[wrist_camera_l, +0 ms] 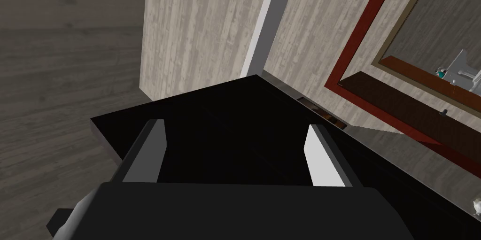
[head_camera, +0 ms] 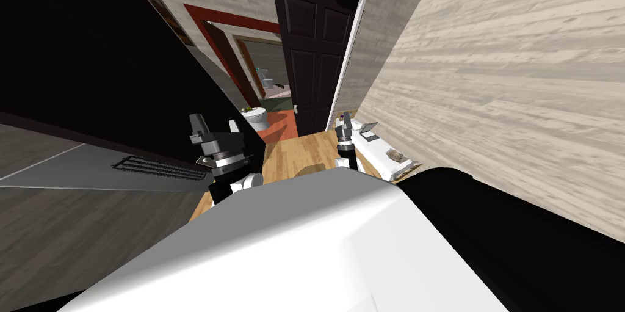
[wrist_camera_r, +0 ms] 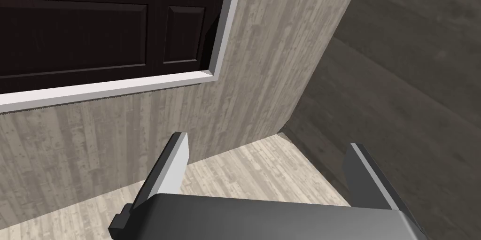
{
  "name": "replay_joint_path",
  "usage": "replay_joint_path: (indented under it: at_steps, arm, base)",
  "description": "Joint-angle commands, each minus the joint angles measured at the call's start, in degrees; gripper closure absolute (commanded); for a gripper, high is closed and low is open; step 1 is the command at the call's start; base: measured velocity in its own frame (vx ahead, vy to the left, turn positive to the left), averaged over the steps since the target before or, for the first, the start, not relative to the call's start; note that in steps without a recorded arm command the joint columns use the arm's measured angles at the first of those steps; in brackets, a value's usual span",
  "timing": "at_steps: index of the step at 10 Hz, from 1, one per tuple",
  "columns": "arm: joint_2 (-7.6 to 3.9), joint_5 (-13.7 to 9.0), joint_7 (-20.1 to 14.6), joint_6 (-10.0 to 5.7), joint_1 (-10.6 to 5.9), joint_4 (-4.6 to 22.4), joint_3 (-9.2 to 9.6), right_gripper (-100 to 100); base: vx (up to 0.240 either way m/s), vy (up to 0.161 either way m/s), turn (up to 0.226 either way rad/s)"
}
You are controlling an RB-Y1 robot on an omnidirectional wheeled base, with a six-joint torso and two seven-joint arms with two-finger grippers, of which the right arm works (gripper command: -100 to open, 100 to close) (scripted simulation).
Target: Pull the door open
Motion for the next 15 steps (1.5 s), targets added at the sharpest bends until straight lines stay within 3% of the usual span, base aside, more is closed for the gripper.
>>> replay_joint_path:
  at_steps: [1, 15]
  arm:
    - [-0.42, 0.07, -0.28, -0.43, -0.64, 1.87, -0.28, -100]
    - [-2.92, 0.67, -2.64, -4.11, -6.06, 17.77, -2.68, -100]
  base:
    - [0.067, 0.009, 0.023]
    - [0.114, 0.031, 0.029]
